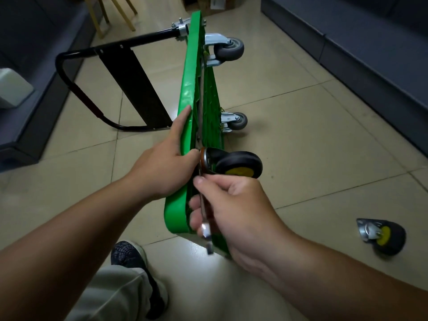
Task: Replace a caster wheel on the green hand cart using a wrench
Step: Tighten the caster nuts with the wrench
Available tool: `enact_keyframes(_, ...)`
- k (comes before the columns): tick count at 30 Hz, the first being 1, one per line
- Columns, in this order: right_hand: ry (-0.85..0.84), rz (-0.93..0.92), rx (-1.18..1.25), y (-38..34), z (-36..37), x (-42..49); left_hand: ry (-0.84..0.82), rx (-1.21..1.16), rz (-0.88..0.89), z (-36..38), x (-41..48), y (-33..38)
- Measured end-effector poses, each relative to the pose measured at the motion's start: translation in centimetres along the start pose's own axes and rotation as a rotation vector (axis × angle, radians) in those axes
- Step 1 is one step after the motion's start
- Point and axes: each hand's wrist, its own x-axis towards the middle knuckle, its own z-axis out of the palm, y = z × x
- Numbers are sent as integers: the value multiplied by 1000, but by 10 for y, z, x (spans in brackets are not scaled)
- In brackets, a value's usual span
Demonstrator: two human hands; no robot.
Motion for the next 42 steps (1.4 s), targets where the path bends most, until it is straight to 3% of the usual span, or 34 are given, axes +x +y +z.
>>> enact_keyframes(3, 0, -74, -112, 4, -10, -13, -16, -51, 7, -1, -1, -1)
enact_keyframes(8, 112, -596, -653, 38, -59, 7, -30, -84, -4, -1, -2, 1)
enact_keyframes(10, 103, -726, -790, 45, -68, 21, -36, -86, -3, -2, -3, 2)
enact_keyframes(19, -76, -869, -852, 71, -78, 56, -39, -65, -8, -2, -4, 1)
enact_keyframes(26, -187, -813, -1001, 72, -84, 59, -12, -9, 7, -1, 0, -4)
enact_keyframes(30, -149, -797, -1046, 60, -78, 44, -12, -1, 5, -2, 0, -4)
enact_keyframes(36, -93, -286, -498, 34, -23, -10, -3, -6, 0, -1, 0, -2)
enact_keyframes(42, -34, 9, -85, -1, -1, -12, -2, -11, -7, 0, 1, 2)
